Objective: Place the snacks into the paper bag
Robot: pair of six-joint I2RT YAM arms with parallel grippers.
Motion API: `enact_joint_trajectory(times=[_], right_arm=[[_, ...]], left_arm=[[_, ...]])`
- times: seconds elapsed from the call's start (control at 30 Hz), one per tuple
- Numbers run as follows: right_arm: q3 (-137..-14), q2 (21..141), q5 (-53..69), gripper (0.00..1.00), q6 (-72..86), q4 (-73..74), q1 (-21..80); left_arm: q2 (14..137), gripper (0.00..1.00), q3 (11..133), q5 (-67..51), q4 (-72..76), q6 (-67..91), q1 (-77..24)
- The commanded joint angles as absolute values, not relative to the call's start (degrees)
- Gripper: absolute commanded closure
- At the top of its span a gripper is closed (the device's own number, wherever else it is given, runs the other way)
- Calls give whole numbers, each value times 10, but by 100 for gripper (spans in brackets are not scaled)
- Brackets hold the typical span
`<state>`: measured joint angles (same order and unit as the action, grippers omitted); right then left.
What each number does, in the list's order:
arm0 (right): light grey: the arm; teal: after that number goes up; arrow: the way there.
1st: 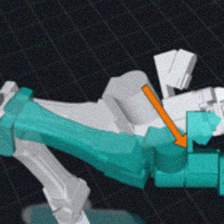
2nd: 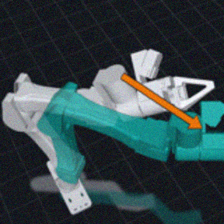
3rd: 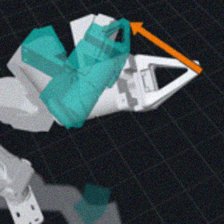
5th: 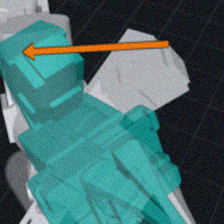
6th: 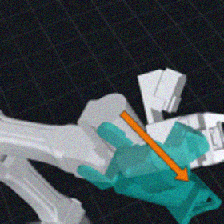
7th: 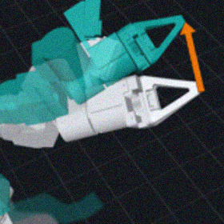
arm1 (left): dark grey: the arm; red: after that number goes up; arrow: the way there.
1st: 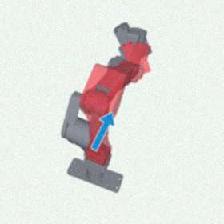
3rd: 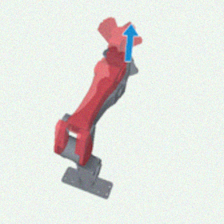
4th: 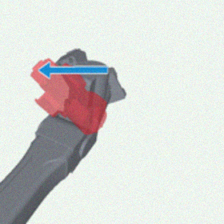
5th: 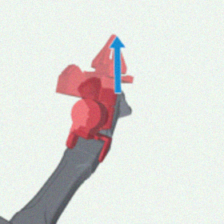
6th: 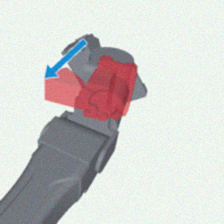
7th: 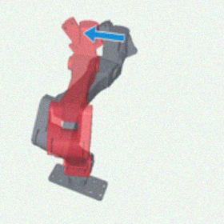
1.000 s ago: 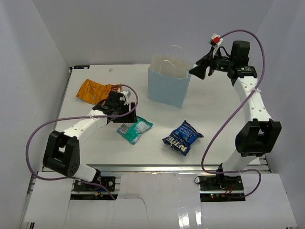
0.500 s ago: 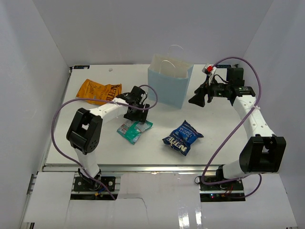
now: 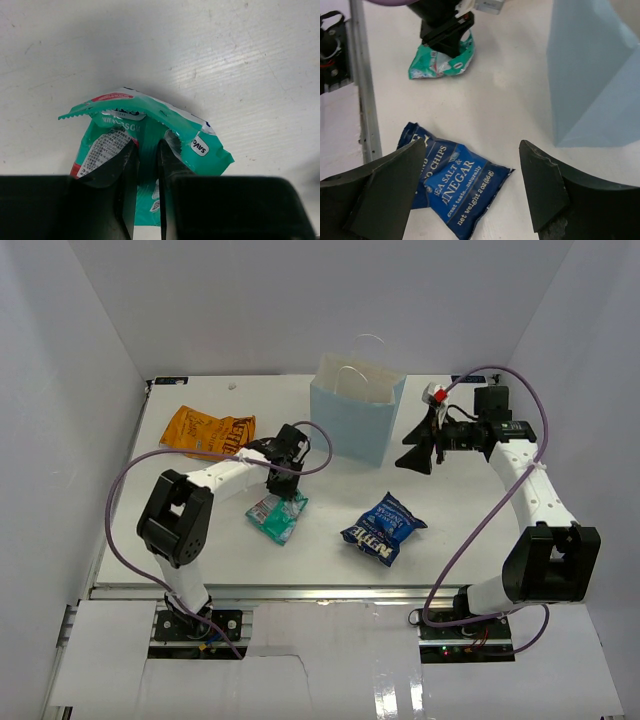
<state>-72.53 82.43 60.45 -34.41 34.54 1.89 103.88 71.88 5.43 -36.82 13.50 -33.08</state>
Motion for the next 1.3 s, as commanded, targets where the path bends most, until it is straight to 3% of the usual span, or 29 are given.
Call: enact_joint_trajectory(times=[0.0,0.13,0.23,0.47,0.67,0.9,1.07,1.13,1.17,1.27], right_arm=[[-744,806,711,19,-540,495,18],[-745,809,711,7,-915,736,41],[-713,781,635,3,-1039,749,132],[-606,701,439,2,-920,389,369],[-595,736,348,2,-927,336,493],[-588,783,301,6,-931,301,540],[-605,833,270,19,-914,288,548],[-602,841,251,35,-904,273,548],[-603,842,248,49,-894,261,548],[-605,836,242,65,-884,256,548]], left_arm=[[991,85,694,11,-372,146,-330],[948,89,685,-86,-364,152,-330],[919,90,666,-171,-348,176,-330],[913,92,647,-338,-323,221,-330],[927,92,668,-414,-323,247,-330],[925,91,681,-454,-323,265,-330],[916,90,676,-468,-320,267,-330],[912,87,675,-471,-316,271,-330],[909,82,673,-470,-316,269,-330],[903,74,674,-466,-311,269,-327]])
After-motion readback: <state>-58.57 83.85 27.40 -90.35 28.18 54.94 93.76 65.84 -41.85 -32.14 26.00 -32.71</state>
